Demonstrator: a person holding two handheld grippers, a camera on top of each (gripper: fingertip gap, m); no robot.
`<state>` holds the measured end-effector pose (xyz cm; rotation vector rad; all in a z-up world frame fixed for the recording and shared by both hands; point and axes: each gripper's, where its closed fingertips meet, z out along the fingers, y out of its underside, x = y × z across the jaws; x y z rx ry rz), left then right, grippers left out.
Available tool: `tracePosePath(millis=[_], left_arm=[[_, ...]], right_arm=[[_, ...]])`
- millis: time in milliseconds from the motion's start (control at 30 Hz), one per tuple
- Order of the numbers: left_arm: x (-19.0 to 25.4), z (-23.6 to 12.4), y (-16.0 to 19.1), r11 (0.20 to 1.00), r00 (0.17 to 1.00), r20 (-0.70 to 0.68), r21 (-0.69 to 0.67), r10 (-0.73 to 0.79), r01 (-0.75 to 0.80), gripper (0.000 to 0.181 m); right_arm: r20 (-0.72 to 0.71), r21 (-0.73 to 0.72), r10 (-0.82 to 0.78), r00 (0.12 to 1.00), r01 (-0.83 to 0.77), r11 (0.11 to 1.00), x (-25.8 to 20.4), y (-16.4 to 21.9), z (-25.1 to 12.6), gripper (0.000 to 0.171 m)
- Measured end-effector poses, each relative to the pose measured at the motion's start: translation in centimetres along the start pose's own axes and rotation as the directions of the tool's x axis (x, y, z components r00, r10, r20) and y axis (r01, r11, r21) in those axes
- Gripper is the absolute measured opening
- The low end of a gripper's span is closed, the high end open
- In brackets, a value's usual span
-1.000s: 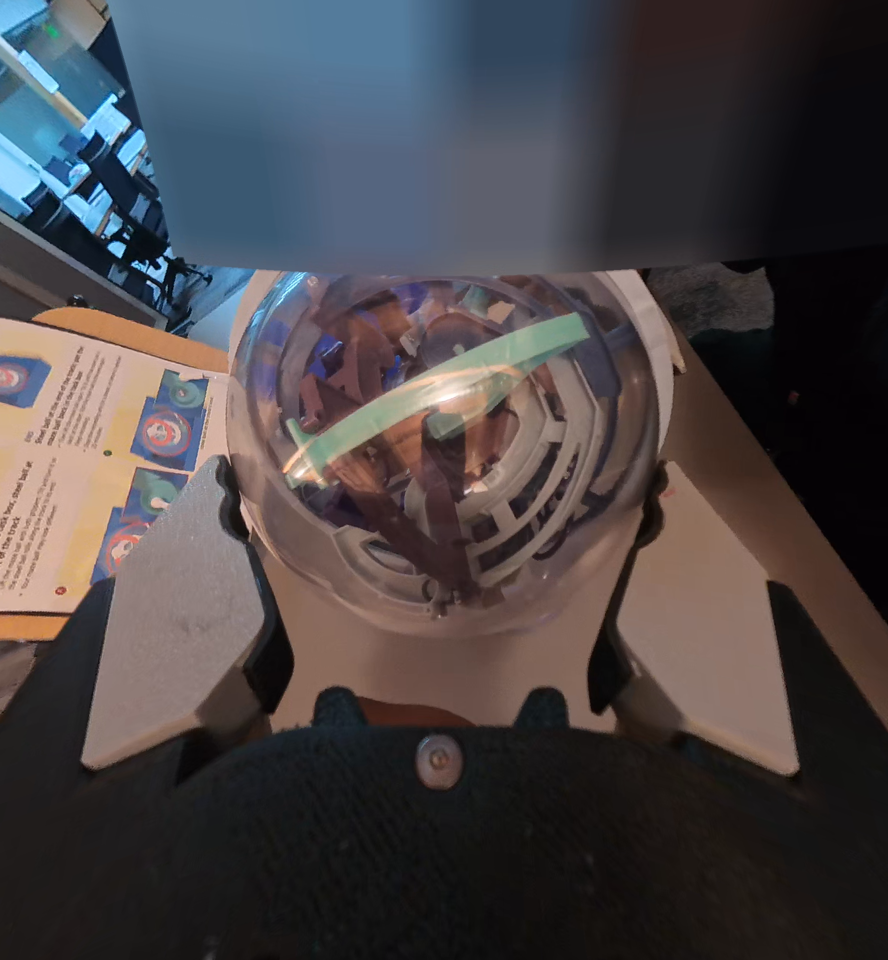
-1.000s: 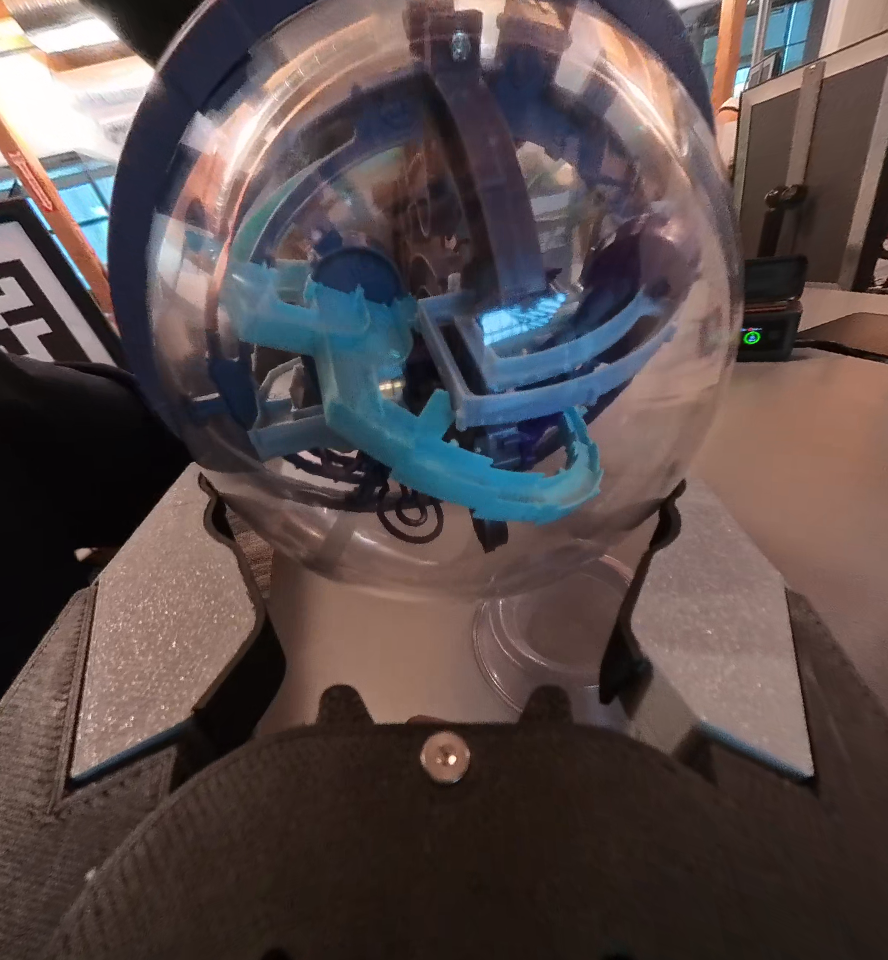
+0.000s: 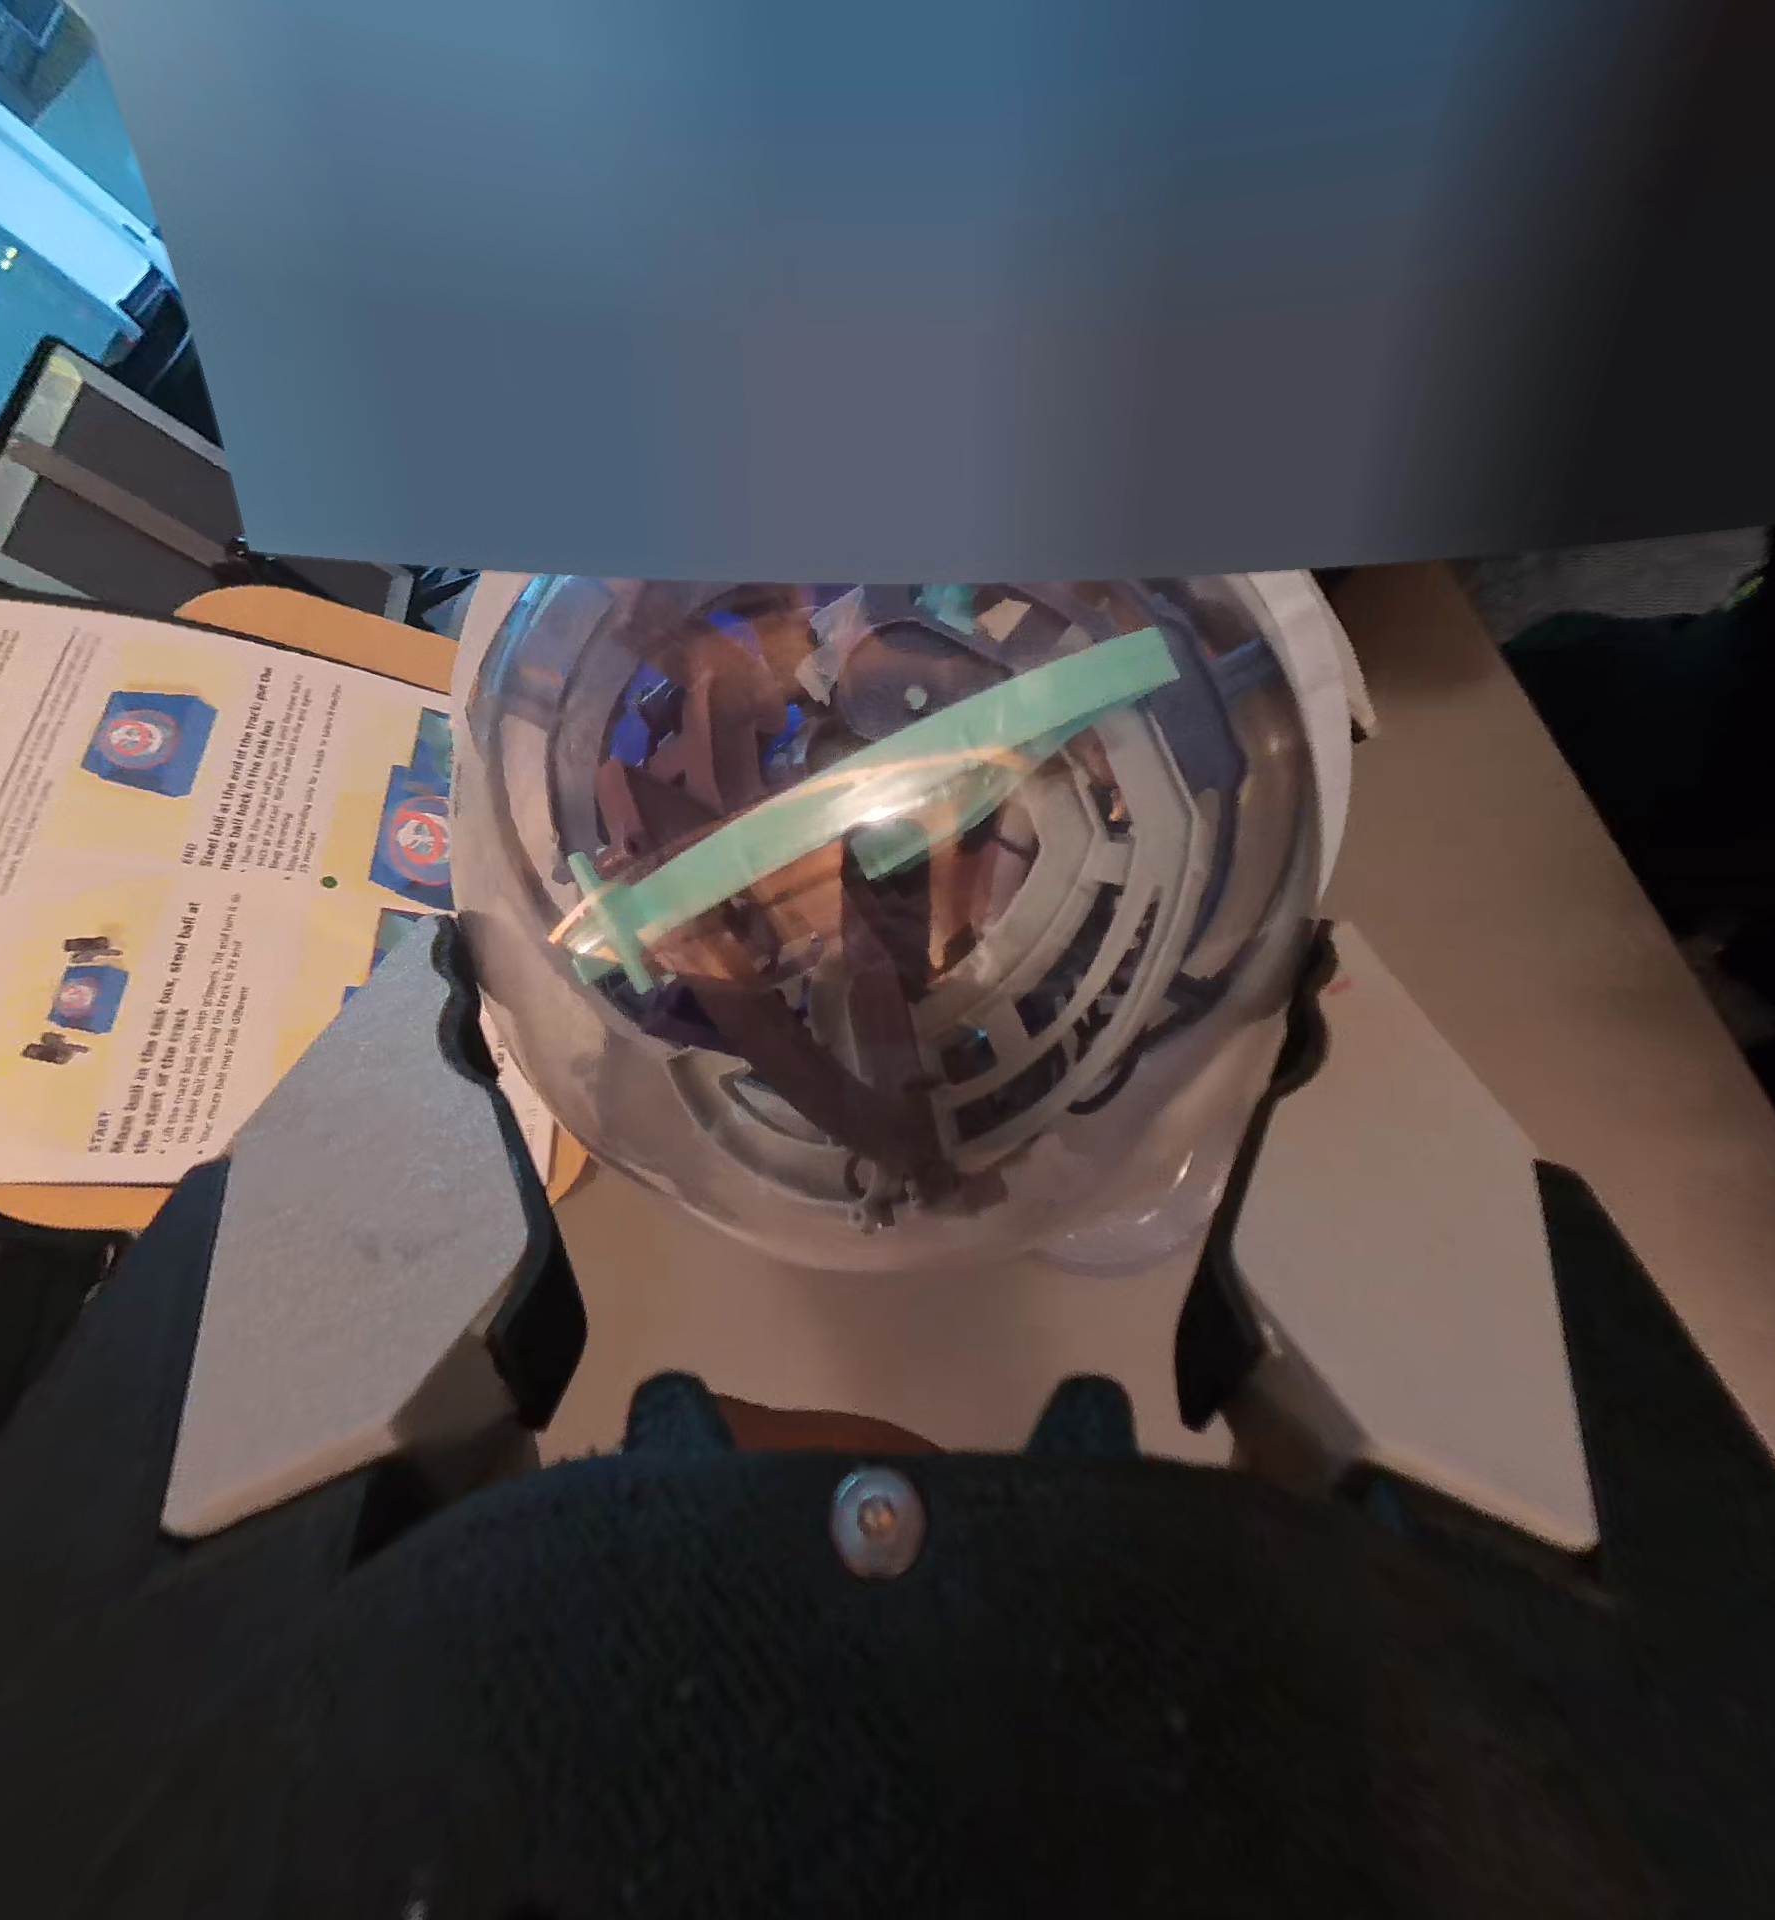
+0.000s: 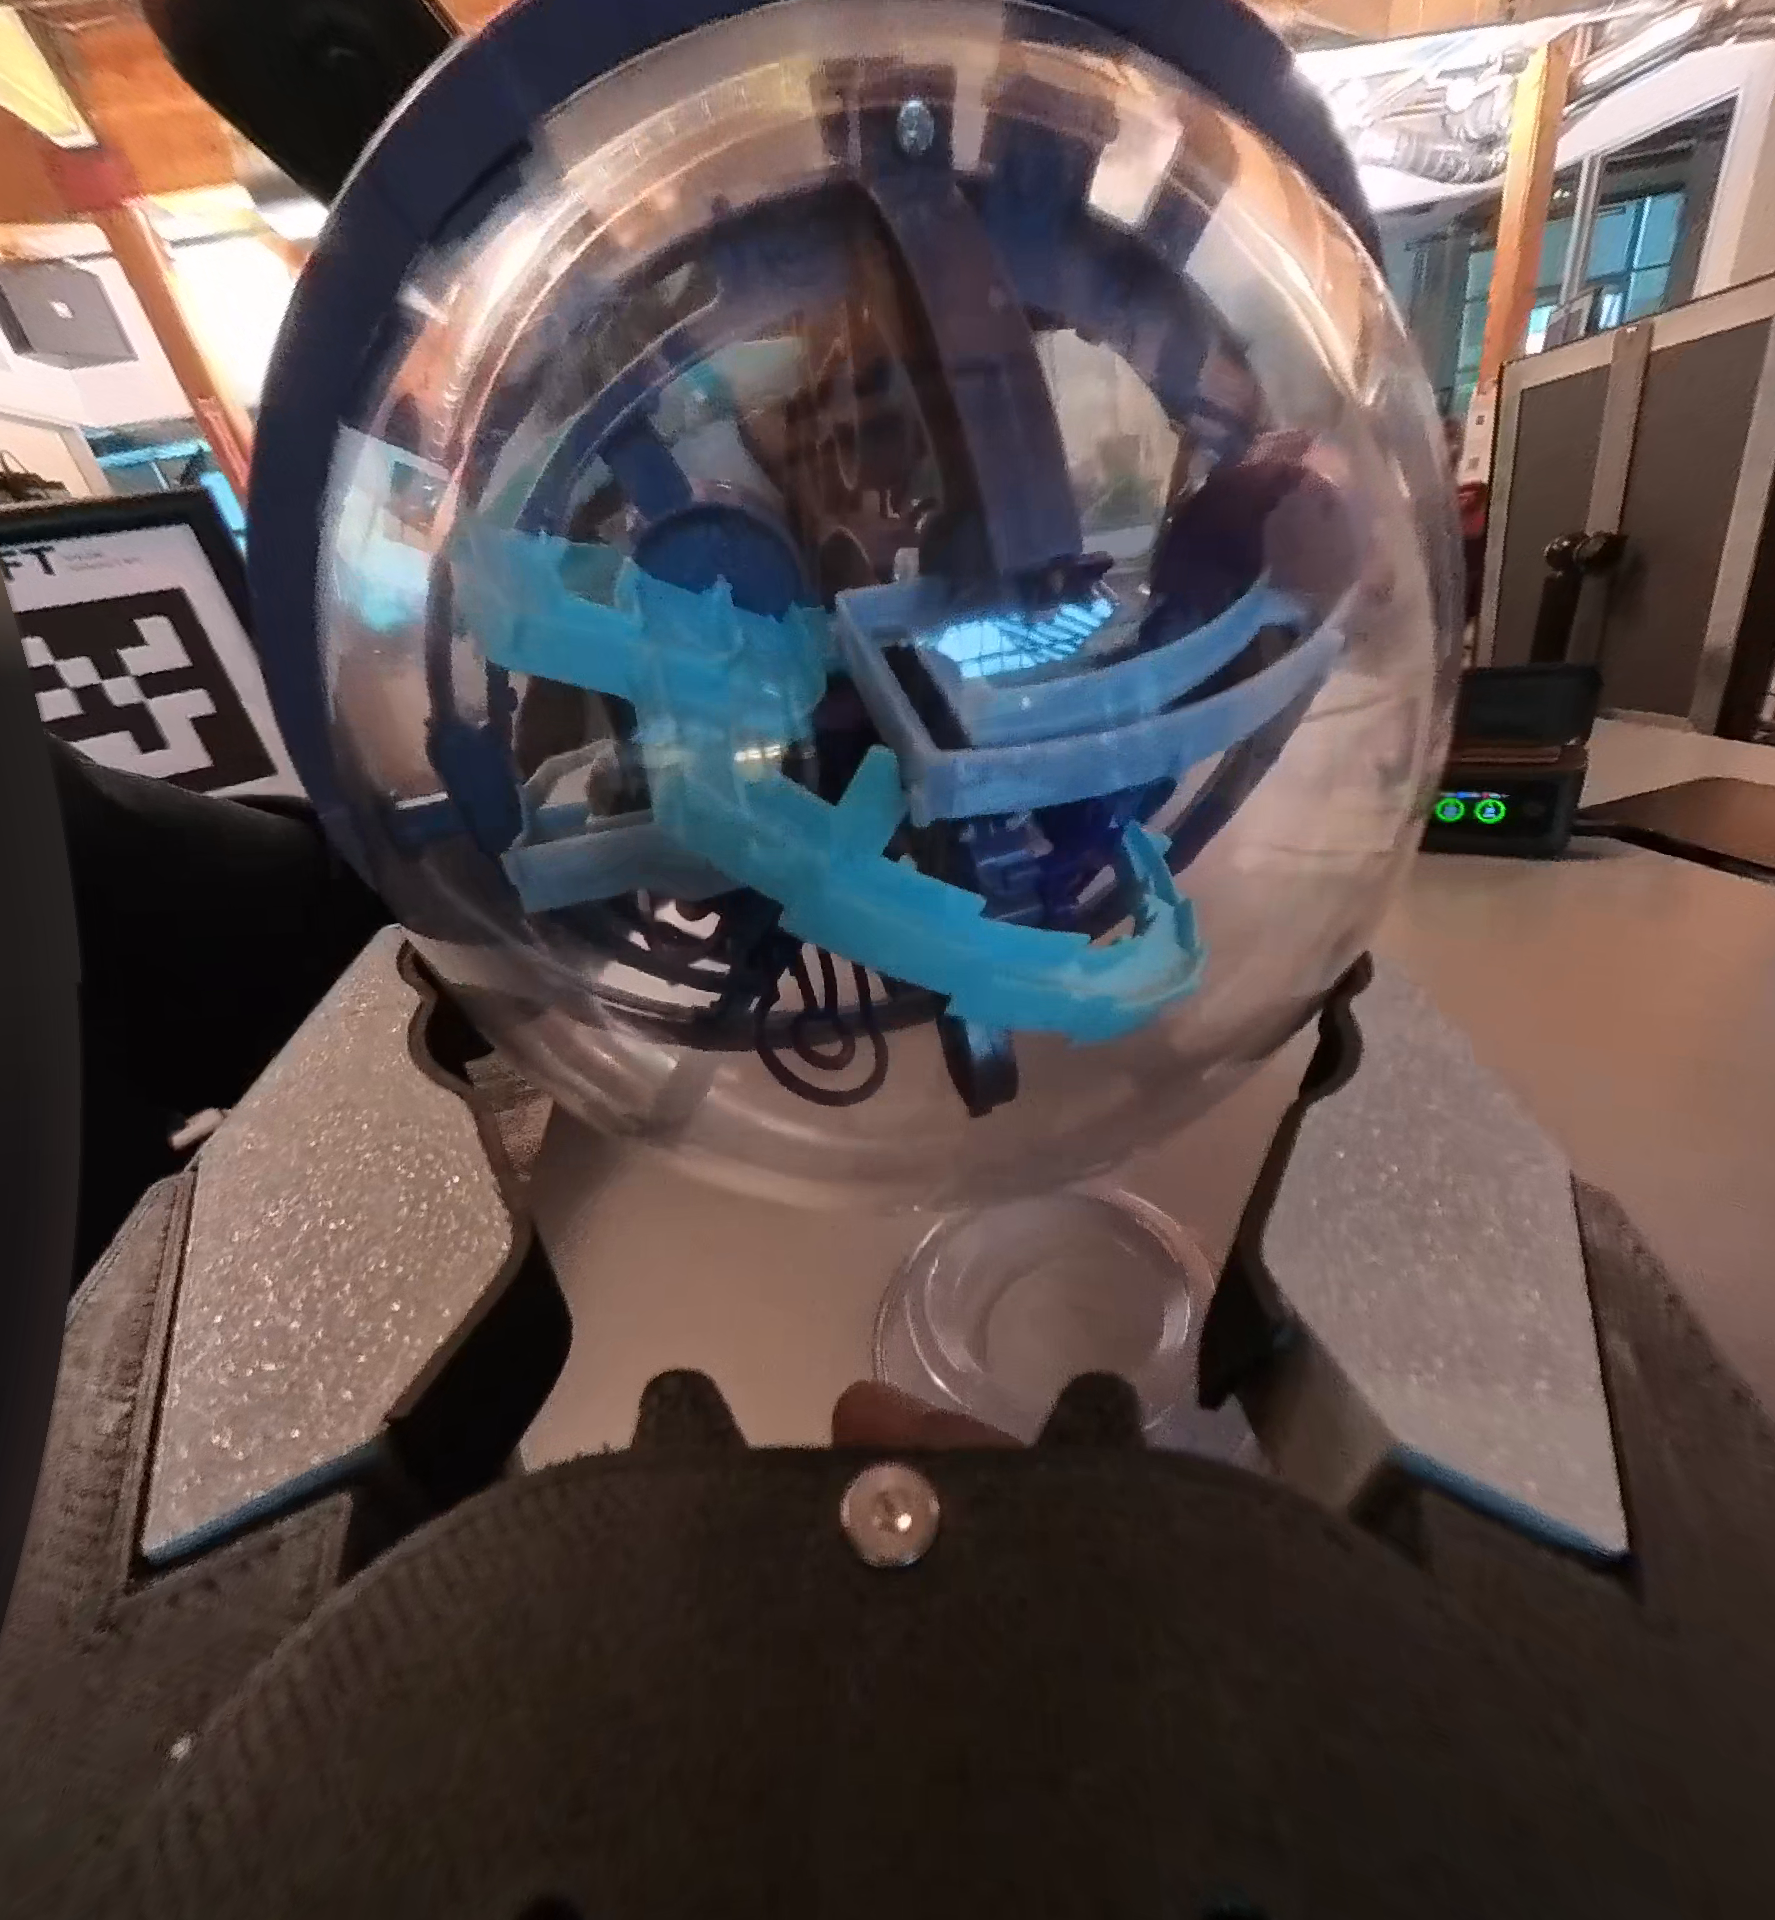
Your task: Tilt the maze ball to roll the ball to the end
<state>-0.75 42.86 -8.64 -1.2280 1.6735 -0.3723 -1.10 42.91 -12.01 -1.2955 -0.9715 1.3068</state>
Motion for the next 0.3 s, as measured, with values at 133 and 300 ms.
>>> tracePosePath(millis=[133, 300], left_arm=[[-0.3, 0.2, -0.9, 1.000, 0.999, 0.042, 0.005, -0.022, 0.022, 0.149], [-0.6, 1.0, -2.4, 0.996, 0.991, 0.102, 0.047, -0.083, 0.079, 0.150]], right_arm=[[0.067, 0.025, 0.004, 0.998, -0.005, 1.000, -0.1, -0.7, -0.4, 0.157], [0.226, 0.027, 0.054, 0.973, -0.062, 0.998, -0.2, -1.0, -1.1, 0.158]])
